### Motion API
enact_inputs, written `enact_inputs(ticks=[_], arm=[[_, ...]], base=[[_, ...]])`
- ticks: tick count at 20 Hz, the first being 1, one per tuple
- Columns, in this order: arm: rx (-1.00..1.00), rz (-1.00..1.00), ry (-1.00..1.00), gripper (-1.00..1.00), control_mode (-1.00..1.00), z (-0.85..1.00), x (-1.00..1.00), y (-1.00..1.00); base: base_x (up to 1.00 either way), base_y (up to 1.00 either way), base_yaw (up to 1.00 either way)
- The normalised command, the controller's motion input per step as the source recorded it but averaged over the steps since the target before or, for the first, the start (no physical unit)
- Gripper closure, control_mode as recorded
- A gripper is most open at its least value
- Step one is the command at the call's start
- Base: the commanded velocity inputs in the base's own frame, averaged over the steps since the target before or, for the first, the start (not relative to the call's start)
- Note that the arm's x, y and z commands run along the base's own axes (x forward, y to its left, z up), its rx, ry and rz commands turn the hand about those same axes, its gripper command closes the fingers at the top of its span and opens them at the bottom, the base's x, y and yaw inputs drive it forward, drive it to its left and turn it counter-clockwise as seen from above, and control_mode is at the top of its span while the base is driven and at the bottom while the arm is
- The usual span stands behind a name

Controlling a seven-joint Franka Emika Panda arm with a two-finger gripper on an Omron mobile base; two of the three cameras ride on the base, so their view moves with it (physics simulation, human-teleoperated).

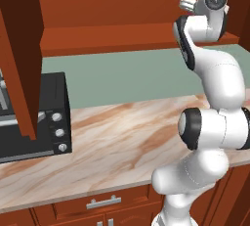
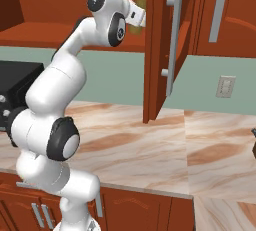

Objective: Move the condiment bottle and oil and vinegar bottle from the cabinet to the dining counter.

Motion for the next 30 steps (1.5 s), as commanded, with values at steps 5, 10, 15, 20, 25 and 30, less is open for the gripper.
enact_inputs(ticks=[5, 10, 15, 20, 25, 30], arm=[[-0.02, -0.04, -0.12, 1.00, -1.00, -0.02, -0.67, 0.38], [-0.05, -0.03, -0.04, 1.00, -1.00, 0.01, -0.72, 0.37], [-0.10, -0.02, 0.00, 1.00, -1.00, 0.02, -0.76, 0.33], [-0.12, -0.03, 0.00, 1.00, -1.00, 0.00, -0.81, 0.36], [-0.05, -0.06, 0.00, 1.00, -1.00, 0.00, -0.79, 0.32], [0.00, -0.08, 0.00, 1.00, -1.00, 0.00, -0.74, 0.28]], base=[[0.00, 0.00, 0.00], [0.00, 0.00, 0.00], [0.00, 0.00, 0.00], [0.00, 0.00, 0.00], [0.00, 0.00, 0.00], [0.00, 0.00, 0.00]])
